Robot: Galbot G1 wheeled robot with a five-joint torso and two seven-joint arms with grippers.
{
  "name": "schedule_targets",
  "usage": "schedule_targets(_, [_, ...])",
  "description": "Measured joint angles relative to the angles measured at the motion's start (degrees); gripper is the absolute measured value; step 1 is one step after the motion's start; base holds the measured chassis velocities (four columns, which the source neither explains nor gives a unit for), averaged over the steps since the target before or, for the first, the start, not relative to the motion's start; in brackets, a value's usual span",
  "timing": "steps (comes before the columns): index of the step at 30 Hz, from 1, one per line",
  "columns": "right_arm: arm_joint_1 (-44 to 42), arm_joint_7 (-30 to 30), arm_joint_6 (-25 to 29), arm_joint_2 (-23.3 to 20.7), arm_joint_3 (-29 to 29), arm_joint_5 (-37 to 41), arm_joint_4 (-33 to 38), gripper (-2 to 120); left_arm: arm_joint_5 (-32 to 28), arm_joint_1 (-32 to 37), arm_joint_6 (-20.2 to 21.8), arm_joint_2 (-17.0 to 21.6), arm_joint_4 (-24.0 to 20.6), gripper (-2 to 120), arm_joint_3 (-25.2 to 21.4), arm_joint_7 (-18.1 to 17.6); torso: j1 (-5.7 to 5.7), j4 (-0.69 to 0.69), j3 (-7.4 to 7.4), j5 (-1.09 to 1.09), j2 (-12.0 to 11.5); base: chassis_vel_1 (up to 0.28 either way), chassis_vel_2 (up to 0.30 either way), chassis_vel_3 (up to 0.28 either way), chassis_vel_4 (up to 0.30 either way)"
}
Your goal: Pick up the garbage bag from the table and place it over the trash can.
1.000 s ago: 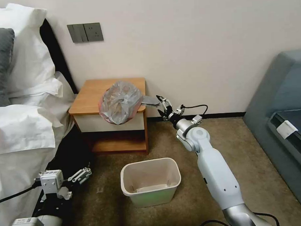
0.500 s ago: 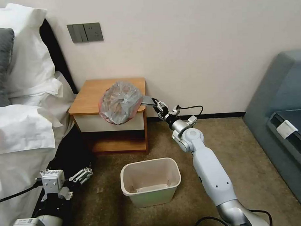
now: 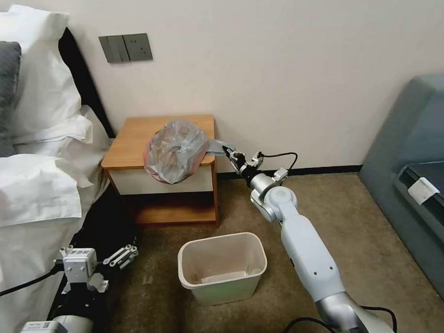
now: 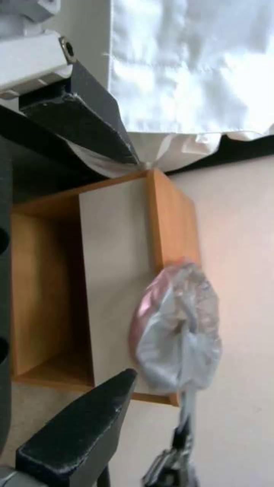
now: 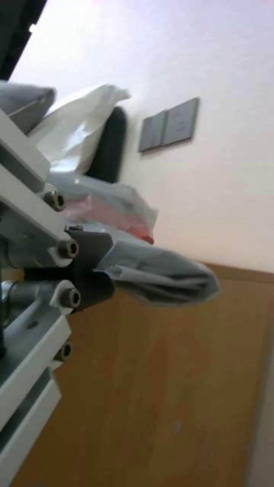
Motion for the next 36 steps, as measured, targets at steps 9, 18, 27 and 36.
schedule_targets(9, [-10.4,6.4,2.0,-9.3,-3.9,1.0,18.3,0,0.2,-2.1,-0.2,0.4,0.0,100,0.5,0.5,0.0,-0.01,0.0,0.0,0.0,0.0,0.0,0.0,0.0])
schedule_targets(18, [-19.4,16.1,2.5,-20.3,-9.9,2.1,35.8,0,-0.7,-4.1,-0.4,0.8,0.0,100,0.5,0.8,0.0,0.0,0.0,0.0,0.0,0.0,0.0,0.0,0.0])
schedule_targets(27, [-27.2,20.1,3.5,-24.5,-13.7,-4.9,40.3,0,-1.4,-5.5,-1.3,0.5,0.2,100,0.5,0.9,0.0,0.0,0.0,0.0,0.0,0.0,0.0,0.0,0.0])
schedule_targets(36, [-29.6,23.0,2.9,-26.9,-14.2,-6.2,41.0,0,-1.2,-6.7,-2.8,0.4,2.3,100,0.5,1.3,0.0,0.0,0.0,-0.01,0.0,0.0,0.0,0.0,0.0])
